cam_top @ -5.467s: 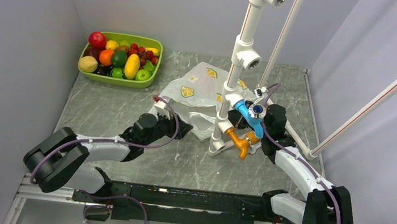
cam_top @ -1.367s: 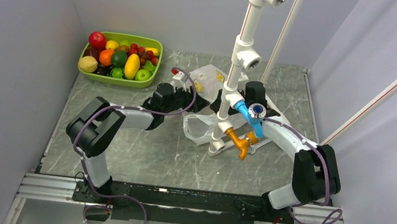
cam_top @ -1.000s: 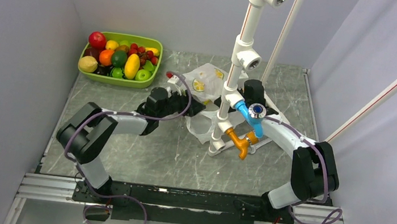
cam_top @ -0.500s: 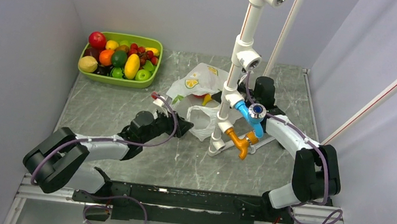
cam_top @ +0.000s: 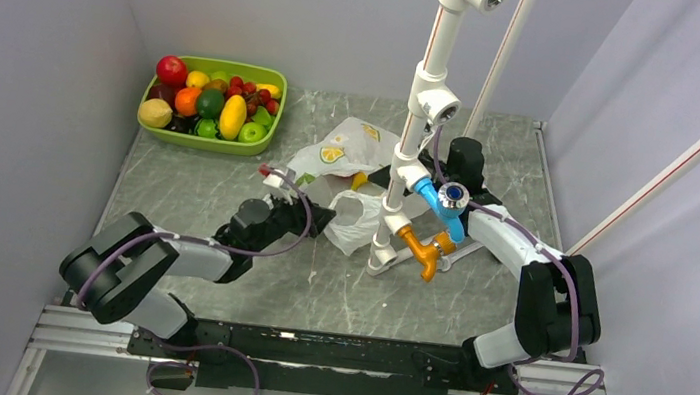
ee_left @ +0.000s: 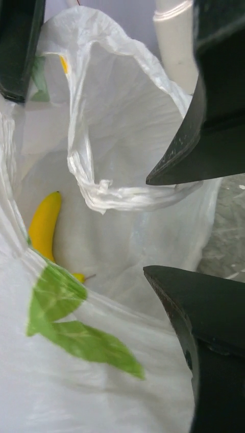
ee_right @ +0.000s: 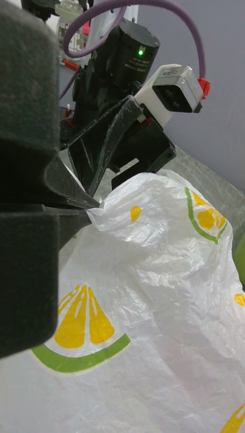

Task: Take the fake fruits out of the plastic bag
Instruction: Adjust the plastic bag at the center of the board.

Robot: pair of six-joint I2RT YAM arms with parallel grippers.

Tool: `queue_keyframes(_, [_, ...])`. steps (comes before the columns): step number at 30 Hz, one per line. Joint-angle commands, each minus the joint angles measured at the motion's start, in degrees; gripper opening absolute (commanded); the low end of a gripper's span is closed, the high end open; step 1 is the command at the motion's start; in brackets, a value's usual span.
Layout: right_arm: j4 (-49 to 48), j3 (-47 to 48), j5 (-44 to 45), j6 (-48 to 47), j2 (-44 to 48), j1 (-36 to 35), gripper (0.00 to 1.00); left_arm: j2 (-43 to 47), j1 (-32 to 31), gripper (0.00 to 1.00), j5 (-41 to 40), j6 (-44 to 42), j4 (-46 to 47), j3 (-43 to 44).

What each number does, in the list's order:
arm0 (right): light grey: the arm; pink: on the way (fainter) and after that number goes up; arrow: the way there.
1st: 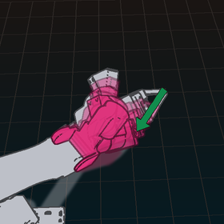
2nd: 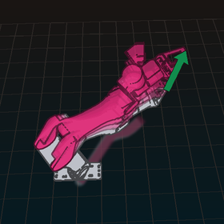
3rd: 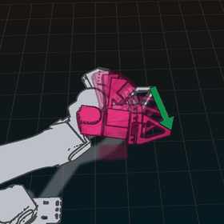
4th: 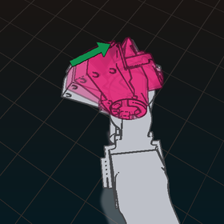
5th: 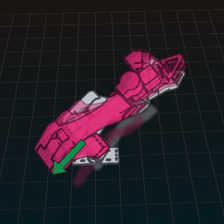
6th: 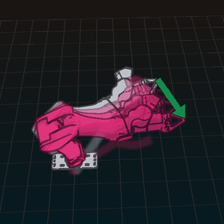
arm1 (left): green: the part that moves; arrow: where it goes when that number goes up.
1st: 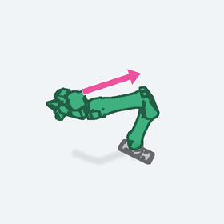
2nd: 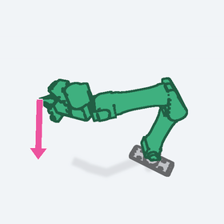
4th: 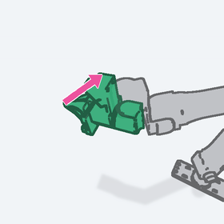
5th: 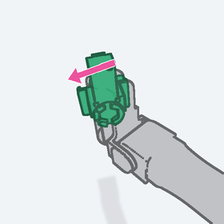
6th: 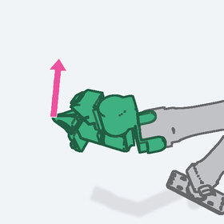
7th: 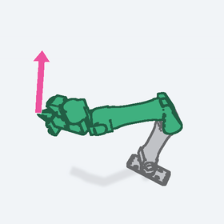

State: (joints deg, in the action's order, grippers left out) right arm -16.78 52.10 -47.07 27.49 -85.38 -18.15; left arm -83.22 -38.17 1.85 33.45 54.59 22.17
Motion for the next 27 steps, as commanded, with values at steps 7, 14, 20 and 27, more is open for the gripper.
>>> queue_keyframes(7, [-3.6, 1.5, -2.0, -0.1, 0.6, 0.7, 0.0, 18.3, 3.1, 0.71, 14.6, -0.5, 0.2, -10.1])
queue_keyframes(14, [-3.8, 1.4, -2.0, 0.0, 0.9, 0.8, 0.0, 26.2, 3.6, 0.75, 13.8, -5.5, -9.1, -12.5])
queue_keyframes(20, [-3.2, 1.7, -1.8, -0.2, 1.3, 0.9, 0.0, 26.3, 3.9, 0.7, 7.7, -5.4, -14.2, -11.3])
queue_keyframes(27, [-3.5, 1.9, -2.1, 0.2, 1.2, 0.8, 0.0, 10.1, 3.5, 0.42, 7.6, -5.6, -7.7, -2.7])
